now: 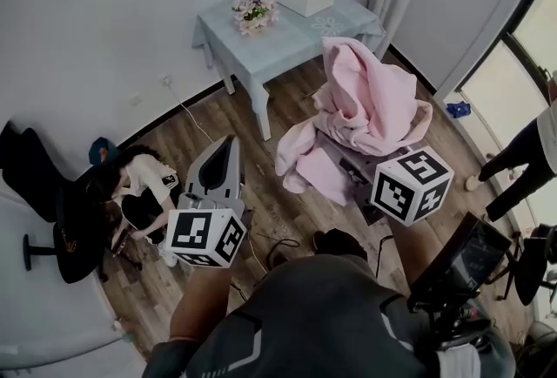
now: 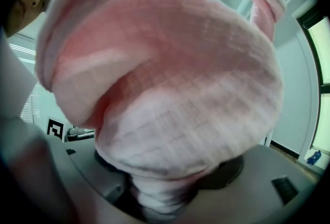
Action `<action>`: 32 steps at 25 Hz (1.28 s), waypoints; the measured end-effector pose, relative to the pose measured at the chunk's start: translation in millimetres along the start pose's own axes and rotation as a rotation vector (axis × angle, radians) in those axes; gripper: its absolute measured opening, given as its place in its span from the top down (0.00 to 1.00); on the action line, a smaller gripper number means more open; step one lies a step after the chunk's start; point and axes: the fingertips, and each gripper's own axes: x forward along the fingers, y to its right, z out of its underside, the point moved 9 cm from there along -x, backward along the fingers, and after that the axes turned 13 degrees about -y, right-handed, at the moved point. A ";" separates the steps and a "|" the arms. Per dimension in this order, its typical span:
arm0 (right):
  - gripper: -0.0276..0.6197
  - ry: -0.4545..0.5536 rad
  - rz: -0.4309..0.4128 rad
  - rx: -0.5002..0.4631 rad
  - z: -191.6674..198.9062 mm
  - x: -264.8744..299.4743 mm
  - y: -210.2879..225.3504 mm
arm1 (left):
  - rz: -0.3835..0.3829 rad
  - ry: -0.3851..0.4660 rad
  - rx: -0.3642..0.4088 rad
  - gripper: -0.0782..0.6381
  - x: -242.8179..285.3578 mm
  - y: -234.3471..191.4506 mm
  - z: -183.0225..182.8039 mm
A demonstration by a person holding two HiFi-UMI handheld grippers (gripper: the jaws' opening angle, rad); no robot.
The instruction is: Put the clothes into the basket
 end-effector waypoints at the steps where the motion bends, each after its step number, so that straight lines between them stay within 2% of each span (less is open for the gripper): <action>1: 0.39 0.002 0.010 0.010 1.2 -2.6 3.6 | 0.009 -0.001 0.010 0.88 4.7 2.4 -1.4; 7: 0.39 0.032 0.050 0.040 2.0 -13.1 41.7 | 0.057 -0.003 0.044 0.88 33.1 20.2 -10.3; 11: 0.39 0.037 0.046 0.044 -3.9 -13.4 75.4 | 0.062 -0.001 0.050 0.88 64.0 32.9 -21.9; 17: 0.39 0.046 0.031 0.046 -15.2 -11.6 161.5 | 0.108 -0.020 0.100 0.88 145.0 72.7 -37.0; 20: 0.39 0.063 0.036 0.056 -23.3 -15.0 191.7 | 0.098 -0.017 0.116 0.88 171.8 84.3 -47.7; 26: 0.39 0.081 0.042 0.061 -35.1 -26.3 256.3 | 0.096 -0.042 0.090 0.88 225.8 109.0 -58.6; 32: 0.39 0.083 0.025 0.091 -40.7 -23.8 321.6 | 0.054 -0.080 0.100 0.88 275.2 132.4 -67.0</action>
